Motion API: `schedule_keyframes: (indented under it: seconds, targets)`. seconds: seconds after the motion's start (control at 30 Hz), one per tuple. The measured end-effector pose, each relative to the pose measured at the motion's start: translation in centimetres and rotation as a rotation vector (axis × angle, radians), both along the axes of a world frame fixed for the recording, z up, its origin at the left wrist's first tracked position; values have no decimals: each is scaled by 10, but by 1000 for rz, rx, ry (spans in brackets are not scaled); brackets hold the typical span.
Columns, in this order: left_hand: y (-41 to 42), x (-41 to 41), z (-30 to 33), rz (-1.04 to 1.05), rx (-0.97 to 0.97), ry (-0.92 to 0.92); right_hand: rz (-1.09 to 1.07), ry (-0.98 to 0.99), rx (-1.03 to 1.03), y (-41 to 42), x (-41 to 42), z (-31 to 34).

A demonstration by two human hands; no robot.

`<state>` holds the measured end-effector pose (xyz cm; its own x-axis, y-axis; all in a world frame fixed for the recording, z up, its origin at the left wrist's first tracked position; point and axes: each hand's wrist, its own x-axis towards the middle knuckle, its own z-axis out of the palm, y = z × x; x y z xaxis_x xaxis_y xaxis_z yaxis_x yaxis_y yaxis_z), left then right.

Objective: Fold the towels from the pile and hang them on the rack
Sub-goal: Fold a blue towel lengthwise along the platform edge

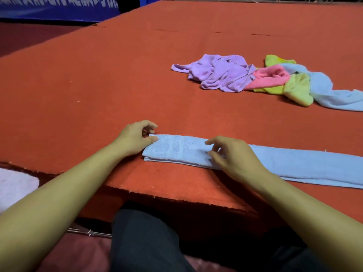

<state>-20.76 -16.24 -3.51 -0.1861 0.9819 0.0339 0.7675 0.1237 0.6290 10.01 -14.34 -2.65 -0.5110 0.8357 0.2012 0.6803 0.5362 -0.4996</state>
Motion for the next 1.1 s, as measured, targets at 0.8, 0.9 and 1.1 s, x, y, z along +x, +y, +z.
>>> schedule_keyframes:
  seconds: [0.8,0.9,1.1]
  targets:
    - [70,474,20,-826,180,40,-945,0,16,-11,400,-6]
    - [75,487,11,-851,126,113,-985,-40,-50,-9,414,-15]
    - [78,536,12,-894,173,20,-1005,76,-153,9,423,-14]
